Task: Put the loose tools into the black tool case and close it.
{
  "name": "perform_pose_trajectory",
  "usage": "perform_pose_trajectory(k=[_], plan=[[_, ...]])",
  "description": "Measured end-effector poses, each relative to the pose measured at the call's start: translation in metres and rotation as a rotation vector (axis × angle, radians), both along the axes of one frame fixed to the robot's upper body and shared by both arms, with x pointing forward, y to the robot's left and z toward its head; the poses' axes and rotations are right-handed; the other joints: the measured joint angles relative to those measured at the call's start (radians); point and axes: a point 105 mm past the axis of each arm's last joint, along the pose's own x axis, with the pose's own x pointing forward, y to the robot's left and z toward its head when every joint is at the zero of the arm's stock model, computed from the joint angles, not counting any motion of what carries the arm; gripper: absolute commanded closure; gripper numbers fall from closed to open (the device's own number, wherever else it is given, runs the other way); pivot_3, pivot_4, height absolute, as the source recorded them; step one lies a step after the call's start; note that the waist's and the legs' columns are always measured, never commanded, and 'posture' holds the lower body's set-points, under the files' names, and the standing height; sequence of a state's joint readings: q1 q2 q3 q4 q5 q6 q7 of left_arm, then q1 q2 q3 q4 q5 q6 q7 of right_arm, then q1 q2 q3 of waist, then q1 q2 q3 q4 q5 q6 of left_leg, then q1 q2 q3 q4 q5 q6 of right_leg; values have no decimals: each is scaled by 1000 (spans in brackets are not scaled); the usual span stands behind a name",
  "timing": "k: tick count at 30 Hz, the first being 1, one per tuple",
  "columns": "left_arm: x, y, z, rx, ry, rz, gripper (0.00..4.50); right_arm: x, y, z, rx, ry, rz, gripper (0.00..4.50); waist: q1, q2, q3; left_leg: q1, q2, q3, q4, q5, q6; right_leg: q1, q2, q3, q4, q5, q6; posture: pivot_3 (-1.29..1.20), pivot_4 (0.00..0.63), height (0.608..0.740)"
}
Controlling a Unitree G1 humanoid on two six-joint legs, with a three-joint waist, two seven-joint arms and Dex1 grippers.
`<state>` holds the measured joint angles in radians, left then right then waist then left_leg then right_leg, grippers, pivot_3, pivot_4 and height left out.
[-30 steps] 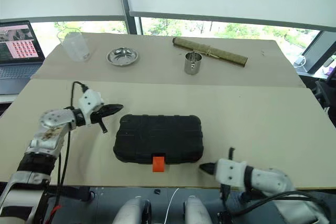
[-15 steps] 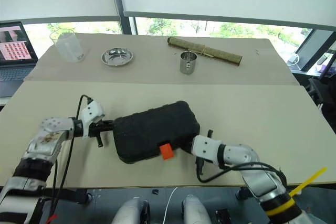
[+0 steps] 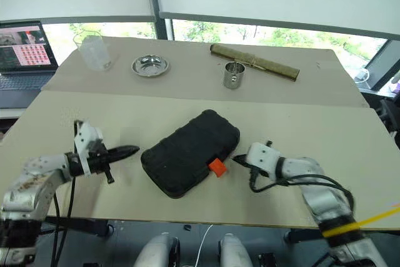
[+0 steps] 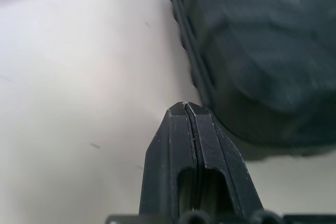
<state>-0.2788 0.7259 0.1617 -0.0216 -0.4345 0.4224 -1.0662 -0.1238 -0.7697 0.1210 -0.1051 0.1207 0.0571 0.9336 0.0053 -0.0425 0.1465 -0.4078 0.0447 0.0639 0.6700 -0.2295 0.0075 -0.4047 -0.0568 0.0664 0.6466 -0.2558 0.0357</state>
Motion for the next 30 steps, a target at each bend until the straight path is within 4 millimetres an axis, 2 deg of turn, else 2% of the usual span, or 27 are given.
perform_pose_trajectory(k=[2, 3, 7, 10, 13, 17, 30], plan=[[6, -11, 16, -7, -34, -50, 4447, -16, 2, 1, 34, 50, 16, 4500, -2, 0, 0, 0, 0, 0, 0, 0, 0, 0, 0, 1, 0, 0, 0, 0, 150, 740], [6, -14, 18, -11, -36, -63, 4447, -19, 4, 1, 40, 59, 25, 4500, -8, 0, 0, 1, 0, 1, 0, 0, 0, 0, 0, 1, 0, 0, 0, 0, 150, 740], [6, -48, 14, -5, -1, -209, 4447, -41, 7, 9, 64, 111, 36, 4500, -16, 1, 1, 0, 0, 0, 0, 0, 0, 0, 1, 1, 0, 0, 1, 0, 150, 740], [6, -71, 6, 27, -2, -299, 4447, -45, 15, 16, 71, 101, 54, 4500, -19, 1, 1, 1, -1, 0, 0, 0, 0, 0, 2, 2, 0, 0, 1, 0, 150, 740], [10, -81, -2, 44, 14, -320, 4447, -43, 19, 21, 78, 100, 52, 4500, -20, 1, 1, 0, 0, 0, 0, 0, 0, 0, 2, 2, 0, 0, 0, 0, 150, 740], [15, -102, -7, 59, -4, -355, 4447, -35, 30, 39, 108, 53, 86, 4500, -17, 1, 1, 0, -1, -1, 1, 0, 0, 0, 2, 2, 0, 0, 1, 0, 150, 740], [18, -104, -9, 77, -20, -330, 4447, -30, 55, 30, 141, 77, 139, 4500, -17, 1, 1, 0, -1, -1, 1, 0, 0, 1, 1, 2, 0, -1, 1, 0, 150, 740]])
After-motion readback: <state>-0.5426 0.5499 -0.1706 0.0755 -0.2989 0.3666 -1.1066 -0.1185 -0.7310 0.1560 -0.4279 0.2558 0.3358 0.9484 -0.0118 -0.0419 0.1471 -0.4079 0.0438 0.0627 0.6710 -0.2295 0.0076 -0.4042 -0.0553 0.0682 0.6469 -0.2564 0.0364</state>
